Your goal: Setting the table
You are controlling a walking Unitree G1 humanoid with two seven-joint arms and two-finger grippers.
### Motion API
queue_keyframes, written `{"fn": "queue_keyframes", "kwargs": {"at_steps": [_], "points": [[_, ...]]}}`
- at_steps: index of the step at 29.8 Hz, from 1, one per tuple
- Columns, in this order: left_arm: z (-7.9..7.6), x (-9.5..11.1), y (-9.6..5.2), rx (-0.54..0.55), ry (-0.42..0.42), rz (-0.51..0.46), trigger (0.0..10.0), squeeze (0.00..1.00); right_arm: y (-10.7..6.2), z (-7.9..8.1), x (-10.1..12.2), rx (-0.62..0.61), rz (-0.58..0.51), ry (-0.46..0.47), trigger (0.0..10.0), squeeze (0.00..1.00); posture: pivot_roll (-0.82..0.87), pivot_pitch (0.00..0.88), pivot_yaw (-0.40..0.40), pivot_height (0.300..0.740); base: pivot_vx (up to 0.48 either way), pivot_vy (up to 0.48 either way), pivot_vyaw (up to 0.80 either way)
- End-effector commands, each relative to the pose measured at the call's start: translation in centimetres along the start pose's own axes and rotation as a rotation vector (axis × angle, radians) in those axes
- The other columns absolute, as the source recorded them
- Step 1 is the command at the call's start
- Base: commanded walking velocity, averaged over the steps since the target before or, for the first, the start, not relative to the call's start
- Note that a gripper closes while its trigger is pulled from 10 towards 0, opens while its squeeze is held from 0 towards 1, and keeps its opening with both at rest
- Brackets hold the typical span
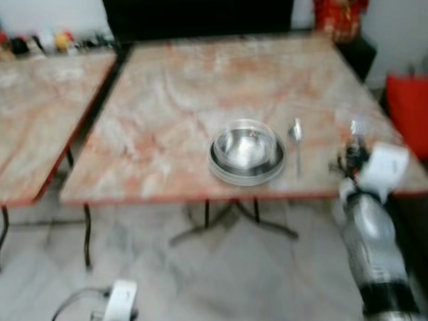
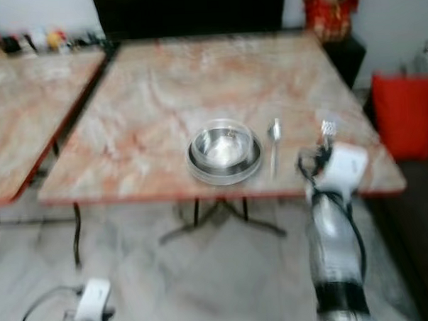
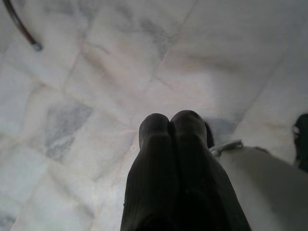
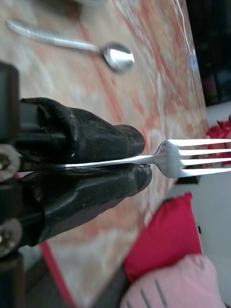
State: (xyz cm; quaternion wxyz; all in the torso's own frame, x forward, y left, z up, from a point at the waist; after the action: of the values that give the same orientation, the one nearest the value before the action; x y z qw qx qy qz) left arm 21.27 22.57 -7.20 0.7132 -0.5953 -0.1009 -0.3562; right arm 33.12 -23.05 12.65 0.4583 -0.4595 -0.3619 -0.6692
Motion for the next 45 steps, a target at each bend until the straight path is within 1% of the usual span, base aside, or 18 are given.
{"fn": "queue_keyframes", "kwargs": {"at_steps": [1, 7, 32, 40, 43, 44, 45], "points": [[0.6, -0.8, -0.2, 0.012, -0.003, 0.03, 10.0, 0.0, 0.1, 1.1, 0.2, 0.029, -0.009, 0.012, 10.0, 0.0, 0.05, 0.038, 0.027, 0.74, 0.0, 0.0, 0.0], [0.6, -1.0, -0.2, 0.013, -0.002, 0.034, 10.0, 0.0, 0.0, 1.5, -0.1, 0.041, 0.001, 0.014, 10.0, 0.0, 0.05, 0.035, 0.027, 0.74, 0.041, 0.0, 0.0], [0.3, -1.0, -0.2, 0.007, 0.001, 0.033, 10.0, 0.0, 0.2, 2.3, -0.3, 0.074, 0.012, 0.028, 10.0, 0.0, 0.06, 0.004, 0.022, 0.74, 0.299, 0.0, 0.0], [0.3, -1.0, -0.2, 0.005, 0.0, 0.028, 10.0, 0.0, 0.5, 2.3, -0.2, 0.064, 0.01, 0.026, 10.0, 0.0, 0.06, 0.0, 0.023, 0.74, 0.0, 0.0, 0.0], [0.3, -1.0, -0.2, 0.004, 0.003, 0.028, 10.0, 0.0, 0.8, 2.1, -0.3, 0.041, 0.029, 0.007, 10.0, 0.0, 0.06, 0.0, 0.025, 0.74, 0.0, 0.0, 0.0], [0.3, -1.0, -0.2, 0.002, 0.005, 0.029, 10.0, 0.0, 1.2, 1.8, -0.7, 0.01, 0.072, -0.016, 10.0, 0.0, 0.05, 0.0, 0.028, 0.74, 0.0, 0.0, 0.0], [0.3, -1.0, -0.2, 0.002, 0.005, 0.029, 10.0, 0.0, 1.2, 1.8, -0.7, 0.01, 0.072, -0.016, 10.0, 0.0, 0.05, 0.0, 0.028, 0.74, 0.0, 0.0, 0.0]]}}
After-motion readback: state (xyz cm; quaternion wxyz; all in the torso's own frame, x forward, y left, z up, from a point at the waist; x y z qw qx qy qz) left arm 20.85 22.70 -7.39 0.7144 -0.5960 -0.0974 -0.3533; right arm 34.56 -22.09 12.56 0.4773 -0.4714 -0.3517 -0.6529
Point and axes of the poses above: a point about 5 cm out from each wrist's last joint towards the gripper, its own y axis pointing out of the wrist towards the gripper, its own x axis along the axis of the wrist's last joint, z = x × y, the point moved 1 cm from there along y, pointing out of the wrist towards the gripper, and after that the axes turned 12 degrees about y, right-handed, at the moved point
